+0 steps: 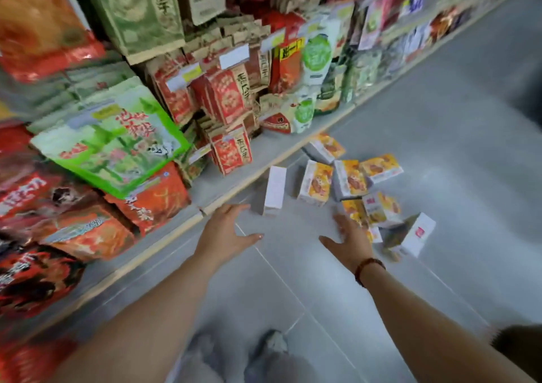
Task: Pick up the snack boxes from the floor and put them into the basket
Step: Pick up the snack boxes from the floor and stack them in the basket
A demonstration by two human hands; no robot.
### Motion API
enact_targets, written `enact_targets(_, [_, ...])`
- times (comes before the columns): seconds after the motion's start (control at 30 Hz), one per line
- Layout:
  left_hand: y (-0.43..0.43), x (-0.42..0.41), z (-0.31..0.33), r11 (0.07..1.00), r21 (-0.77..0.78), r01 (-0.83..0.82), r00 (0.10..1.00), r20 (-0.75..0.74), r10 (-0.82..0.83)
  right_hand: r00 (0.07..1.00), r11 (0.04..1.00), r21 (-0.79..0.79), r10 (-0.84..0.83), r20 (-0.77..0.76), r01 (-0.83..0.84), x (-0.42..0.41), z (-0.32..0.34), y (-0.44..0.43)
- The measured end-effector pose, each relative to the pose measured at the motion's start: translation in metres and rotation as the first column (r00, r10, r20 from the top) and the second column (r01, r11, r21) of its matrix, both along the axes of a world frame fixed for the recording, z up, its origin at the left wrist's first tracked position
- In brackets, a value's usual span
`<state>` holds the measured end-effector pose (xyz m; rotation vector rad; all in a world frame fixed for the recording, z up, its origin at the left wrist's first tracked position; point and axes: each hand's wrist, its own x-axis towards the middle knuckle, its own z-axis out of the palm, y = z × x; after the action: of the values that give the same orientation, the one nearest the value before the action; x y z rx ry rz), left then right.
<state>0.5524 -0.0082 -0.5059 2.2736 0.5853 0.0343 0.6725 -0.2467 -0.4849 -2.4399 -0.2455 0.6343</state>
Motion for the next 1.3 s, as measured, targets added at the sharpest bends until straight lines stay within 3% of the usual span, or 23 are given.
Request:
enact_targets(0.27, [-0.002,0.083,-0.028,0.998,0.027,0.053,0.997,-0.063,-0.052,0.998,1.000,0.002,-0.005,-0.057,0.005,0.065,-0.029,0.001])
enact_targets(0.63, [0.037,0.224,-0.124,0.993,0.053,-0.101,0.960,-0.258,0.112,0.969,0.973,-0.116,0.181,-0.168,-0.202,0.229,-0.115,0.083])
enact_targets(0.83, [0.041,0.271,-0.205,0.969,0.059,-0.242,0.895,-0.371,0.246,0.912,0.922,-0.130,0.326,-0.247,-0.365,0.314,-0.212,0.128])
enact_targets(0.97, [0.033,0.295,-0.292,0.927,0.036,-0.372,0.842,-0.408,0.354,0.829,0.826,-0.164,0.486,-0.276,-0.539,0.362,-0.306,0.148])
enact_targets(1.03, [0.025,0.303,-0.338,0.914,0.027,-0.406,0.801,-0.471,0.370,0.826,0.829,-0.151,0.484,-0.289,-0.539,0.380,-0.347,0.156])
enact_targets(1.17, [0.010,0.323,-0.420,0.881,0.007,-0.472,0.754,-0.514,0.409,0.880,0.928,-0.038,0.336,-0.336,-0.369,0.403,-0.426,0.178])
enact_targets(1.3, [0.006,0.346,-0.484,0.853,0.022,-0.521,0.751,-0.463,0.471,0.856,0.877,-0.042,0.455,-0.246,-0.479,0.418,-0.499,0.202])
